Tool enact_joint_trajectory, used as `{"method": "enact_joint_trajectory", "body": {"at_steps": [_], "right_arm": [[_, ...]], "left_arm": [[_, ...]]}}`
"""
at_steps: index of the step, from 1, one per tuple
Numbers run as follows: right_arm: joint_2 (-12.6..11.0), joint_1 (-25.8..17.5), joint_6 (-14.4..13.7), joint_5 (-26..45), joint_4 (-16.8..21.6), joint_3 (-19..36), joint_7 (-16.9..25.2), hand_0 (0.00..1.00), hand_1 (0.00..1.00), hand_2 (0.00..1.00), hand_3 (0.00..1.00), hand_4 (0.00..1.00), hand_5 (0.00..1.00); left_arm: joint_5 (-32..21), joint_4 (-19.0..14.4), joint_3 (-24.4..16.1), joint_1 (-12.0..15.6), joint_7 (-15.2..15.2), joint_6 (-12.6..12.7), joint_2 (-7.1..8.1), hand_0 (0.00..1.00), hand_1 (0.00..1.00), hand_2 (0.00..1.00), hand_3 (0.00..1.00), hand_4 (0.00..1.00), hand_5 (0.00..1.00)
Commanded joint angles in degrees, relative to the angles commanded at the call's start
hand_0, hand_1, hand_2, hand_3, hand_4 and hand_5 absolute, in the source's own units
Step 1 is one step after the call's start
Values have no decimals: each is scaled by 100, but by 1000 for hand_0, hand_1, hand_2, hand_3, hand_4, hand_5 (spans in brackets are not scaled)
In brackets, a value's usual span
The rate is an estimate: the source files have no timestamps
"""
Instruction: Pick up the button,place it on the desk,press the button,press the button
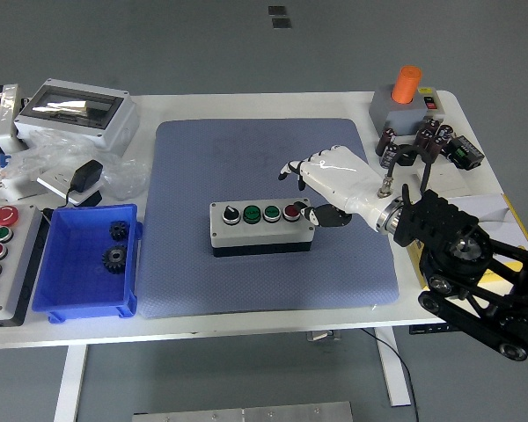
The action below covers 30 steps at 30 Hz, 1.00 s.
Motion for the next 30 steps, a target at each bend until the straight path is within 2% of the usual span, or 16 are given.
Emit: {"method": "enact_joint_trajectory", "body": {"at_steps": [18,30], "right_arm": [[289,141,-147,69,-369,-531,-36,108,110,144,671,244,2],[379,67,-86,79,-643,-734,-78,104,110,145,669,238,2]], "left_arm": [[21,0,-7,-18,-1,0,2,701,704,610,647,713,265],[18,0,1,-21,0,-1,12,701,704,613,649,718,283]]}}
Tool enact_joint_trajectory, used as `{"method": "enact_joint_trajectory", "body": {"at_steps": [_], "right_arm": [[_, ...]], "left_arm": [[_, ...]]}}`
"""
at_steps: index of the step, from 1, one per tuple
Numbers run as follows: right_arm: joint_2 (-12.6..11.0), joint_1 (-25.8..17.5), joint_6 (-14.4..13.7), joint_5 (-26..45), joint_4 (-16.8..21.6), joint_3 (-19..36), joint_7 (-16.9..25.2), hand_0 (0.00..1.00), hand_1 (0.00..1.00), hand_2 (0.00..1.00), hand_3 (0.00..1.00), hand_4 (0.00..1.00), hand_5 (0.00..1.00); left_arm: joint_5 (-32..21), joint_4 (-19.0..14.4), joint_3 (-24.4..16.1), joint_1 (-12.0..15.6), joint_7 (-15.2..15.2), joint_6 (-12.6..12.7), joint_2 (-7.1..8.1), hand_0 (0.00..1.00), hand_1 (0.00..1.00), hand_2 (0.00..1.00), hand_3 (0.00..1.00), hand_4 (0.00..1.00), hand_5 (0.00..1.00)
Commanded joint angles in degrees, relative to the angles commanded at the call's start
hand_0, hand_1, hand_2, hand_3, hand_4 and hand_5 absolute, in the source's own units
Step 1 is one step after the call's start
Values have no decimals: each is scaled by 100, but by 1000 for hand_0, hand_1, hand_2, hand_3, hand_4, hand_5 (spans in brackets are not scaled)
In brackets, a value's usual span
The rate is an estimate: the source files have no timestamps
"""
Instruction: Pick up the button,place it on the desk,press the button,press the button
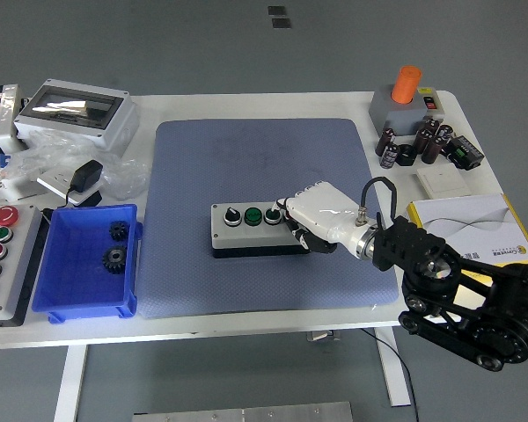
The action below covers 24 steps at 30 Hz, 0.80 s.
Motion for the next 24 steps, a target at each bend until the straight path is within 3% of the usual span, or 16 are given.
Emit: {"method": "enact_joint_trajectory", "body": {"at_steps": [3,11,16,17,18,23,24], "right_arm": [[-12,-5,-172,99,43,79,106,104,110,145,669,238,2],[-150,-127,-994,1212,449,729,900,103,110,145,671,244,2],[-158,-236,-1141,1755,496,905,1037,103,112,145,671,247,2],[-127,-289,-1185,1809,456,930,1055,103,112,145,671,247,2],[-101,-330,-1217,1842,425,953,1069,148,162,181,691,369,2],[243,-807,-1625,2268,263,1419,1487,148,162,181,691,369,2],[360,-955,-1721,2456,253,1592,1658,571,711,770,955,843,324]], "left_arm": [[1,0,-5,-2,-5,4,6,701,704,613,649,718,283],[-15,0,5,13,2,10,-3,701,704,613,650,719,284],[-6,0,13,9,8,6,2,701,703,613,651,719,285],[2,0,12,5,9,5,9,701,703,613,651,719,285],[8,0,11,2,9,4,14,701,704,613,652,720,287],[27,0,18,-6,2,2,36,701,704,613,652,720,287],[28,0,23,-2,1,2,37,701,704,613,652,720,288]]}}
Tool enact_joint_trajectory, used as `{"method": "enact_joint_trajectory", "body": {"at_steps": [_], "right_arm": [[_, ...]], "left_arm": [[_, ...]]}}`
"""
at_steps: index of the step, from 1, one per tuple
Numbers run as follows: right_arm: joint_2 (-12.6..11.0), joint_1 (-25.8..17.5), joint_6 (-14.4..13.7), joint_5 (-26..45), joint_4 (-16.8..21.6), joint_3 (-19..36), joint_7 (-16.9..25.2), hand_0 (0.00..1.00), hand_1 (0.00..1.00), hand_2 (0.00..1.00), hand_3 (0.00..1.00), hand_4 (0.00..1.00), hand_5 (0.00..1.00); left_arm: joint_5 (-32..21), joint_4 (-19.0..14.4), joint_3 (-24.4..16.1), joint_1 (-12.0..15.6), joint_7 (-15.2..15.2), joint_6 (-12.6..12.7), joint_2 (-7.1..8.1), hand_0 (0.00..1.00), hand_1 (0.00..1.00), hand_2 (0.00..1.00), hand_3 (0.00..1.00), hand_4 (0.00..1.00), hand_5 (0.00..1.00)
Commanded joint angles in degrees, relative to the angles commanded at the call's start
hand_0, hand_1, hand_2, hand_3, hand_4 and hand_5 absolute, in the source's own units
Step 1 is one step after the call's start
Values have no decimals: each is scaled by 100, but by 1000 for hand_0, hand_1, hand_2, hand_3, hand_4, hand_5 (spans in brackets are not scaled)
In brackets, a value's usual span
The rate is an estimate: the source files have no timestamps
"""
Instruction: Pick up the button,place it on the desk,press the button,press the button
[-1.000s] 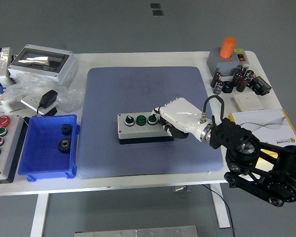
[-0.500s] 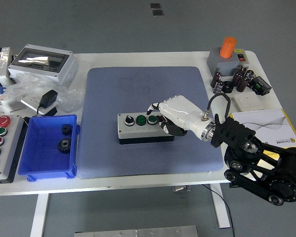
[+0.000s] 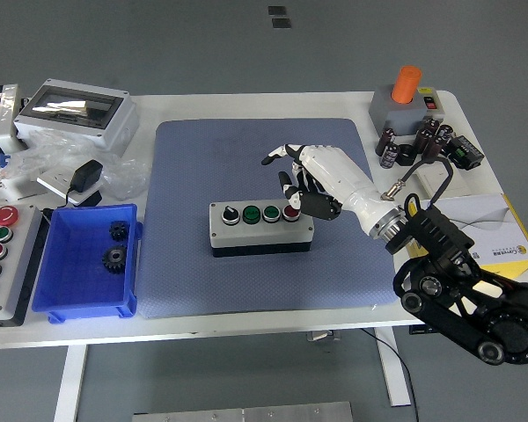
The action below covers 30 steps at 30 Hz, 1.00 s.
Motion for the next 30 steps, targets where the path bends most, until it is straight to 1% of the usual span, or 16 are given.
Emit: {"method": "enact_joint_trajectory", "body": {"at_steps": [2,4,5,6,9,11,12,14,16,17,18,23,24,29,30], "right_arm": [[223,-293,-22,394,-38,350,339,571,711,770,955,843,324],[427,-623,174,876,-111,772,724,571,711,770,955,843,324],[479,-765,281,1082,-139,955,878,571,711,770,955,843,324],[510,-908,398,1288,-159,1143,1022,933,983,998,998,933,457],[534,-1362,783,1974,-168,1733,1438,933,983,998,998,933,457],[546,-1592,964,2333,-167,2037,1625,933,983,998,998,933,457],[558,-1715,1037,2527,-169,2203,1695,840,824,814,811,838,576],[604,-1906,1135,2857,-199,2486,1777,840,824,814,811,838,576],[646,-1999,1186,3140,-229,2704,1814,840,824,814,811,838,576],[670,-2030,1207,3258,-245,2756,1829,840,824,814,811,838,576],[698,-2060,1228,3387,-265,2784,1844,762,722,709,694,840,608],[883,-2215,1346,3840,-344,2700,1951,762,722,709,694,840,608],[912,-2247,1367,3899,-359,2654,1977,685,660,665,659,840,594],[951,-2317,1436,4044,-417,2478,2049,685,660,665,659,840,594],[946,-2318,1446,4067,-423,2453,2058,620,608,629,639,815,603]], "left_arm": [[0,0,4,14,2,1,-5,701,704,613,652,720,288],[-2,0,-1,41,9,4,-20,701,704,613,652,720,288],[-5,0,-3,53,12,5,-27,701,704,613,652,720,288],[-9,0,-7,68,17,7,-35,700,705,614,653,721,289],[4,0,-41,100,32,11,-54,700,705,614,653,721,289],[8,0,-51,102,30,12,-59,700,705,614,653,721,289],[6,0,-50,99,26,12,-62,701,703,613,652,723,292],[-7,0,-32,72,5,10,-59,701,703,613,652,723,292],[-43,0,8,40,-21,9,-53,701,703,613,652,723,292],[-75,0,43,26,-40,9,-50,701,703,613,652,723,292],[-116,0,89,10,-63,9,-46,701,703,611,650,722,291],[-370,0,377,-7,-185,11,-56,701,703,611,651,722,291],[-389,0,405,3,-192,11,-64,701,703,611,651,722,291],[-359,0,380,57,-168,16,-74,701,703,611,651,722,291],[-332,0,349,67,-158,18,-71,700,703,610,649,719,285]]}}
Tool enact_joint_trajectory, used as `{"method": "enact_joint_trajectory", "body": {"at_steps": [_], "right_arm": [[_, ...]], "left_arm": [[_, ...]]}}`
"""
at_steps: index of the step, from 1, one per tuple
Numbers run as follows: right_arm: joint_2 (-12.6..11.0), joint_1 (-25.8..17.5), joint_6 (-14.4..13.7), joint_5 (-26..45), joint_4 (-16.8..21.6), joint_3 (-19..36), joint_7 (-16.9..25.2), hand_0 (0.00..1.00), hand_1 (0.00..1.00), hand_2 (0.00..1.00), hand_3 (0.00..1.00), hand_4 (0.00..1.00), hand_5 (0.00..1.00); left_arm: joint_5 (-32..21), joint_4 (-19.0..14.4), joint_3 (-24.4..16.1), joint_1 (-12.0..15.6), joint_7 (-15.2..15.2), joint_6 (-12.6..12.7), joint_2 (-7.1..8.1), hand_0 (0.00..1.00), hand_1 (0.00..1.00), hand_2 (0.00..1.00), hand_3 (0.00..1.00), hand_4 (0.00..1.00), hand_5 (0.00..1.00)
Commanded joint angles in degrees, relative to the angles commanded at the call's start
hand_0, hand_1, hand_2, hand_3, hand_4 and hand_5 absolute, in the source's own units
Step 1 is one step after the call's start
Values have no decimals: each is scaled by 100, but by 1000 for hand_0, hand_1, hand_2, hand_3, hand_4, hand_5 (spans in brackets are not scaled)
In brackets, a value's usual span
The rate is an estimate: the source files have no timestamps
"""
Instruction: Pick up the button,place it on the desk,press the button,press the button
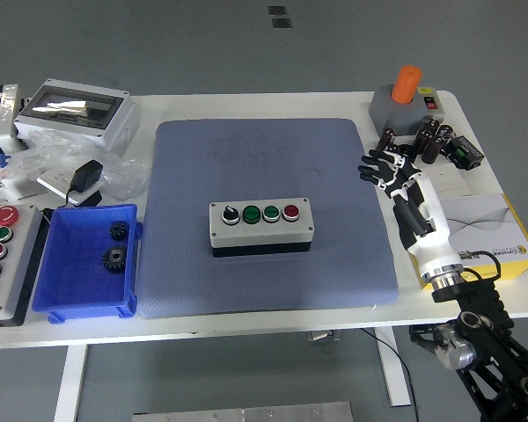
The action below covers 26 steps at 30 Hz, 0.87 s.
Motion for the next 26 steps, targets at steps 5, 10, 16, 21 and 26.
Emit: {"method": "enact_joint_trajectory", "body": {"at_steps": [5,10,16,21,26], "right_arm": [[-8,-3,26,45,-5,-9,35,620,608,629,639,815,603],[-32,14,37,59,-9,21,52,602,590,623,636,810,587],[-76,76,38,60,-20,37,55,596,589,622,636,799,576],[-169,119,40,65,7,51,51,594,584,621,635,788,562],[-262,126,46,89,36,119,41,594,584,621,635,788,562]], "left_arm": [[77,0,-93,13,29,4,-10,700,703,610,649,719,285],[182,0,-176,-22,65,-10,-47,700,703,610,649,718,285],[200,0,-183,-110,29,-19,-43,700,703,608,647,714,281],[205,0,-183,-130,31,-23,-48,700,703,606,646,705,268],[198,0,-169,-153,18,-24,-48,700,703,606,646,705,268]]}}
